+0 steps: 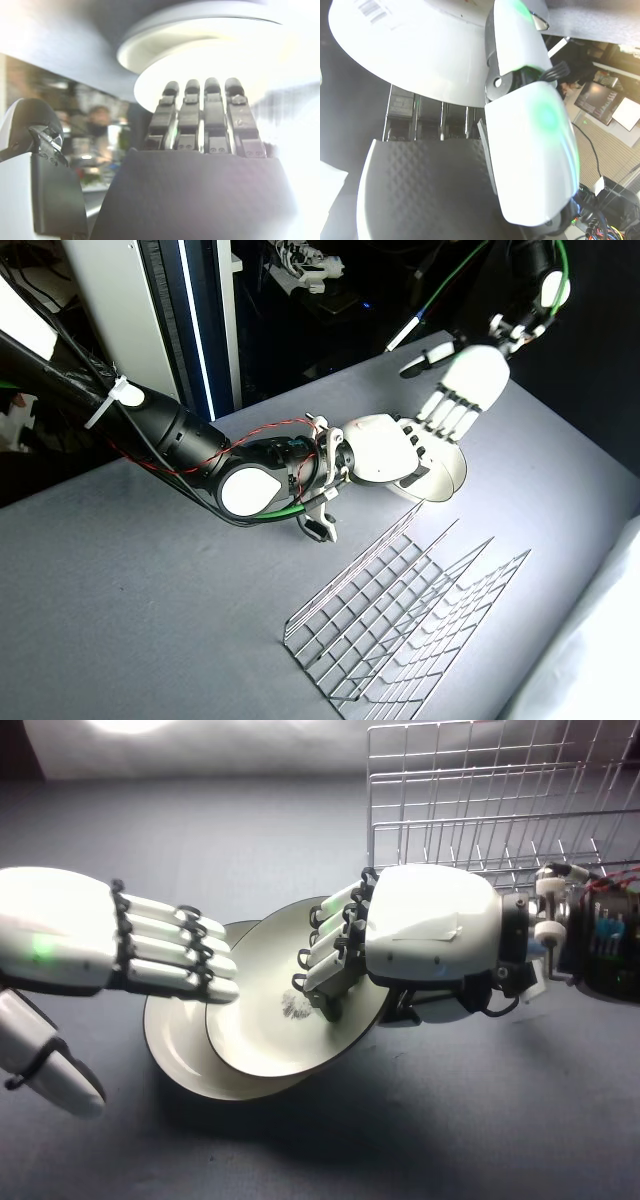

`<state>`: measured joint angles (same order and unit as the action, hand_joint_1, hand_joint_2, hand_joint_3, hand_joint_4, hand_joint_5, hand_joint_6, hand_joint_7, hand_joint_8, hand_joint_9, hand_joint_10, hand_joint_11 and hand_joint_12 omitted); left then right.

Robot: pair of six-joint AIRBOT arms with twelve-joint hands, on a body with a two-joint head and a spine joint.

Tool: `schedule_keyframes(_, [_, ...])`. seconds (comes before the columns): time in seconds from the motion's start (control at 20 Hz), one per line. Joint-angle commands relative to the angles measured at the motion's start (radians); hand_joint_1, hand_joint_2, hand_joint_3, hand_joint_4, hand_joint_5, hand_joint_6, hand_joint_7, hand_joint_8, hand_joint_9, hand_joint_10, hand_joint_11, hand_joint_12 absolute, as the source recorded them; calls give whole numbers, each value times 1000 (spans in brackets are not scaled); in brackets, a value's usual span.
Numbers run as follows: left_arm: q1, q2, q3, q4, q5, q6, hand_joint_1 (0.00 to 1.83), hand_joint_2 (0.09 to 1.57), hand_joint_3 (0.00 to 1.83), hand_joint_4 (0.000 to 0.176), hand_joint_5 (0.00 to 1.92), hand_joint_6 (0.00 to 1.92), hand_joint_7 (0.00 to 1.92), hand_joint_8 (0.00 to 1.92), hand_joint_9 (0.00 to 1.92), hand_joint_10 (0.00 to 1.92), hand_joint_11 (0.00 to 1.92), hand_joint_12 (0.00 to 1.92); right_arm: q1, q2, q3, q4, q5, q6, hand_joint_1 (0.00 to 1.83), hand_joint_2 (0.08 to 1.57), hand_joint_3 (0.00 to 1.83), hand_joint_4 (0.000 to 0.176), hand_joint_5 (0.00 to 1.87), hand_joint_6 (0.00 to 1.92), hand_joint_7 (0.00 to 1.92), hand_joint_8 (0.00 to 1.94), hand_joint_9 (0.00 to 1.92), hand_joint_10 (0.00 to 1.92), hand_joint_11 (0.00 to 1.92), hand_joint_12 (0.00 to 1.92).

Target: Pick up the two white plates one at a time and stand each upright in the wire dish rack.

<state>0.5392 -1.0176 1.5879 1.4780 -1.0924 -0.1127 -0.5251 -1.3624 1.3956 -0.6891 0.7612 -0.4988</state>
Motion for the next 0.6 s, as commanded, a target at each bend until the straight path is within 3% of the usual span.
schedule_keyframes(0.0, [-15,22,1,-75,-54,-19,0,1035,5,0,16,6,3,1,3,1,44,23,17,12,-9,31,65,0,1371,1137,2,0,867,1117,933,1074,871,1267,608,1449])
schedule_keyframes(0.25, [-24,92,10,-79,-59,-48,0,1029,1,0,13,5,13,5,14,5,51,28,63,49,-74,31,64,6,1372,1132,0,0,872,1106,981,1023,855,1266,616,1460])
schedule_keyframes(0.55, [-24,176,8,-90,-60,-89,0,1026,0,0,9,2,7,2,8,2,49,30,107,113,-170,41,58,11,1368,1144,2,0,861,1150,928,1094,840,1284,630,1466])
